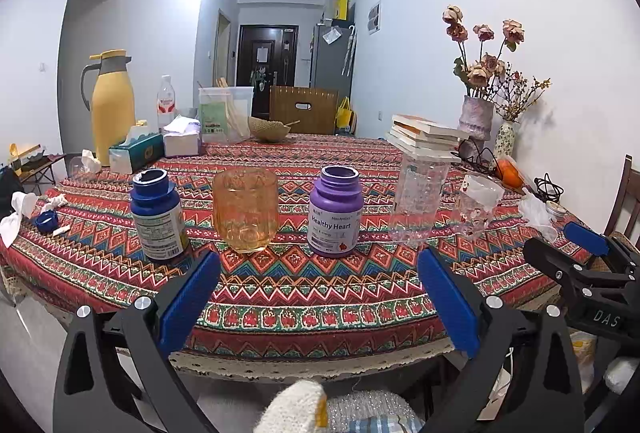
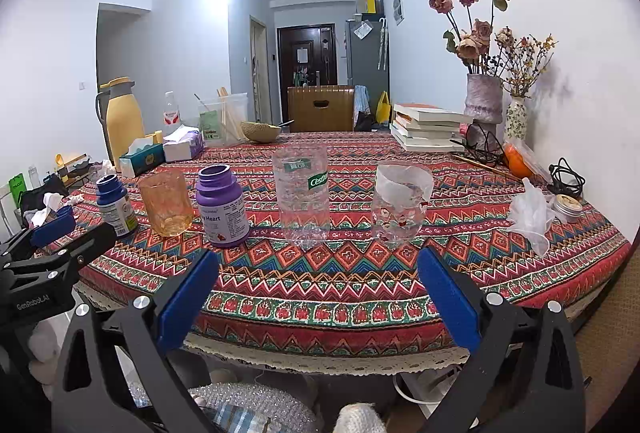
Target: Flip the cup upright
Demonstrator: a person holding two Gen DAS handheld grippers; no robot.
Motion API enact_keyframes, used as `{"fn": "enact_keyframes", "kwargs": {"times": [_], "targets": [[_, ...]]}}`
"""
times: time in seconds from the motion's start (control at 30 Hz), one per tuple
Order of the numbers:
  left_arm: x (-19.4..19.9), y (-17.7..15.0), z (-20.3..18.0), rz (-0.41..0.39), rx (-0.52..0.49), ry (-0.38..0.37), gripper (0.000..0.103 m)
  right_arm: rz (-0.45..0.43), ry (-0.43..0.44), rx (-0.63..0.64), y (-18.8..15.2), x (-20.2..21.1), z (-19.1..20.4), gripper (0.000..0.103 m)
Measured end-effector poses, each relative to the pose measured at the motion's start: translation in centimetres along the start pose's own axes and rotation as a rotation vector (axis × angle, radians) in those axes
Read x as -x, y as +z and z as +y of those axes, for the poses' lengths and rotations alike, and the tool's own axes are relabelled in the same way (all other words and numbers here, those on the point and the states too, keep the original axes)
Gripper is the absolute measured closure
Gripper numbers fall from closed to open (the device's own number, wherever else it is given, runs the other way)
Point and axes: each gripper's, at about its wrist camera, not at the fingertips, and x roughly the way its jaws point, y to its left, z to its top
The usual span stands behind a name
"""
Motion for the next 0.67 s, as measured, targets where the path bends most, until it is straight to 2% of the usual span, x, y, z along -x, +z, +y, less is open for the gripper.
{"fn": "enact_keyframes", "kwargs": {"times": [0.2, 0.67], "targets": [[0.13, -0.16, -0.02, -0.01, -0.005, 0.028, 0.007, 0.0, 0.001, 0.0, -0.01, -0.01, 0.01, 0.007], [0.29, -0.12, -0.08, -0.004, -0.009, -0.001, 0.007, -0.001, 0.002, 0.009, -0.11, 0.17, -0.03, 0.007]]}}
